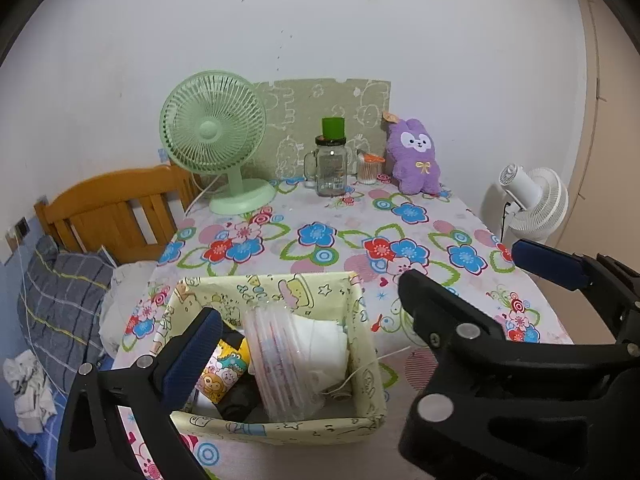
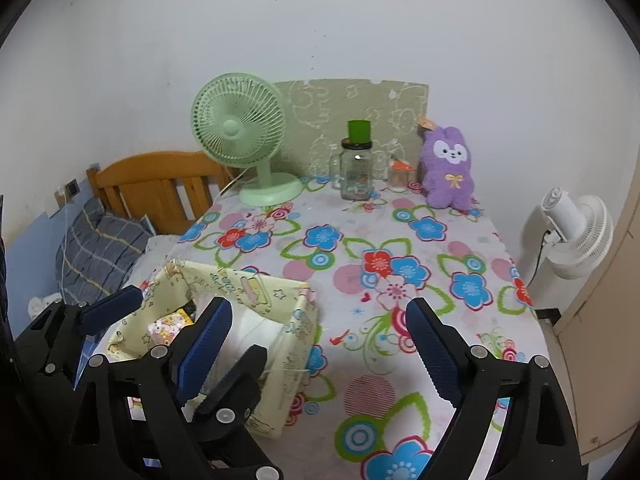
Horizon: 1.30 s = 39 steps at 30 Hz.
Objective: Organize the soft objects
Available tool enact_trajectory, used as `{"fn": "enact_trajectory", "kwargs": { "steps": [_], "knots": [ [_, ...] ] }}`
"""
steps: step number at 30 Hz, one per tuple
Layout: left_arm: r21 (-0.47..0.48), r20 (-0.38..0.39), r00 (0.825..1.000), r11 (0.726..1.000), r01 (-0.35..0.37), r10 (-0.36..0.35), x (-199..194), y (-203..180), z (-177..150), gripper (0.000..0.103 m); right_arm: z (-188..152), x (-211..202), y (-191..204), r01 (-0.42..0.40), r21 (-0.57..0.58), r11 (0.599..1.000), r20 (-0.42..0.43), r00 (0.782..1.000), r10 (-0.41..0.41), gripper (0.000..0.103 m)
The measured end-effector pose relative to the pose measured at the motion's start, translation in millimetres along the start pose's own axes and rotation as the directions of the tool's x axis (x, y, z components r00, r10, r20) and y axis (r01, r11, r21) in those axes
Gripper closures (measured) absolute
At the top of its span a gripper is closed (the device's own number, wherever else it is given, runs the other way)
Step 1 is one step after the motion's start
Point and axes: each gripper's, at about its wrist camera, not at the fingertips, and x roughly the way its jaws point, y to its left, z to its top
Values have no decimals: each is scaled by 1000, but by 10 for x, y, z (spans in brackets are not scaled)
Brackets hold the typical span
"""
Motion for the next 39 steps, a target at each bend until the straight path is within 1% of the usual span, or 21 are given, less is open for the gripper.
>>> {"fn": "enact_trajectory", "kwargs": {
  "steps": [3,7,16,21,30,39],
  "knots": [
    [6,15,1000,1000,7,-7,-61,-65,22,0,-11,-98,-103,9,19,1000,19,1000,-9,12],
    [15,33,999,1000,18,-19,-127,-160,55,0,-27,-215,-217,30,32,999,41,999,-31,8],
    [37,74,997,999,33,-36,-298,-377,104,0,-81,-473,-519,69,78,995,87,993,-76,7],
    [45,106,994,999,29,-34,-400,-469,140,0,-92,-635,-660,90,95,991,121,987,-101,7],
    [40,149,988,999,28,-33,-569,-515,160,0,-121,-896,-876,127,142,982,172,973,-151,6],
    [18,170,985,1000,25,-28,-676,-446,132,0,-189,-1059,-939,151,172,973,204,961,-185,5]
  ]
}}
